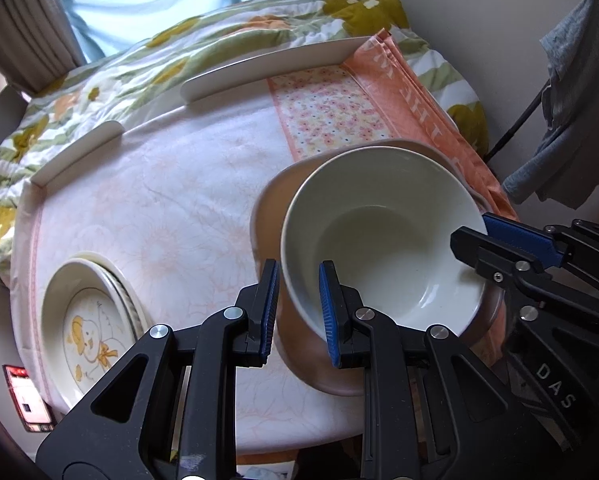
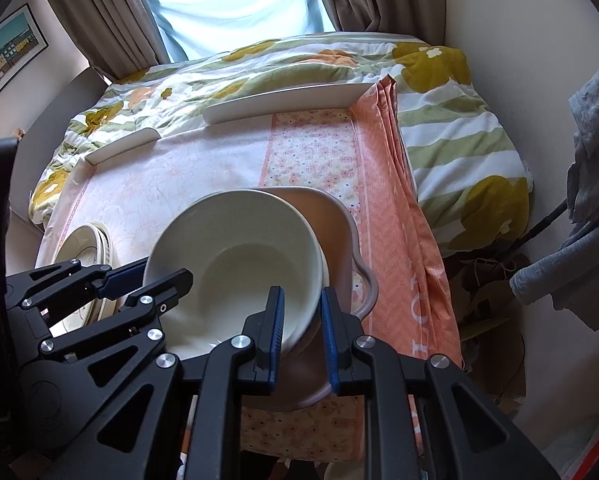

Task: Organize plates and bowls
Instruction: 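Carry the white bowl with both grippers and lower it into the cream bowl, then open both grippers and withdraw from the bowl stack, then grasp the pink bowl holding the nested bowls with both grippers, then carry the pink bowl stack with both grippers onto the plate stack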

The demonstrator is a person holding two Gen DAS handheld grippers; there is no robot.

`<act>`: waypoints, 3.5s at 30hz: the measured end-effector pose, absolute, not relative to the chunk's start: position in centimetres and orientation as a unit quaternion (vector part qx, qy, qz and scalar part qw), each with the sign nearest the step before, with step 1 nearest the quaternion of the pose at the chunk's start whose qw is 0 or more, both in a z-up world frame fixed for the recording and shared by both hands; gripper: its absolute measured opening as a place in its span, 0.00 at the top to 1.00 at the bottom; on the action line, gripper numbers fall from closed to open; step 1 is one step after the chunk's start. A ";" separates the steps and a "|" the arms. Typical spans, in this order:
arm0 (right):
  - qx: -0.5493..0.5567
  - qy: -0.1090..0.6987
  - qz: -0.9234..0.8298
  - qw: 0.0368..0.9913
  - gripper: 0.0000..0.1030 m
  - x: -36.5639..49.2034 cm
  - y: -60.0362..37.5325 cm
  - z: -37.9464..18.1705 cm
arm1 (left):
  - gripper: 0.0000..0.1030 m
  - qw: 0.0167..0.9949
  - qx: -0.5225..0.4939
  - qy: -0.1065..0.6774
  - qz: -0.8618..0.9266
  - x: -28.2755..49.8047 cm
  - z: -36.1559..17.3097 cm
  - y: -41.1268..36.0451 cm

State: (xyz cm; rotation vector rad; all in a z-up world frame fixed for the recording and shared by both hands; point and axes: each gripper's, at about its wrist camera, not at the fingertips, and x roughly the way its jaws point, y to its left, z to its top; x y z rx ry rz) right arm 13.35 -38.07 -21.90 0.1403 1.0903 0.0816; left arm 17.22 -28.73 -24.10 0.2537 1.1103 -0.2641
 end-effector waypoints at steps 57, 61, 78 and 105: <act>-0.007 0.636 0.059 0.769 0.53 15.2 -40.2 -26.8 | 0.20 0.769 0.152 0.594 -0.181 18.8 -29.0 -25.7; -0.008 0.636 0.084 0.767 0.69 15.6 -39.5 -27.8 | 0.45 0.766 0.145 0.593 -0.199 19.4 -30.0 -26.2; -0.011 0.598 0.115 0.793 0.90 14.8 -38.2 -28.4 | 0.90 0.782 0.146 0.560 -0.233 18.9 -30.2 -28.1; -0.071 0.515 0.182 0.835 0.90 16.2 -21.7 -17.1 | 0.91 0.839 0.083 0.517 -0.147 17.4 -18.4 -8.8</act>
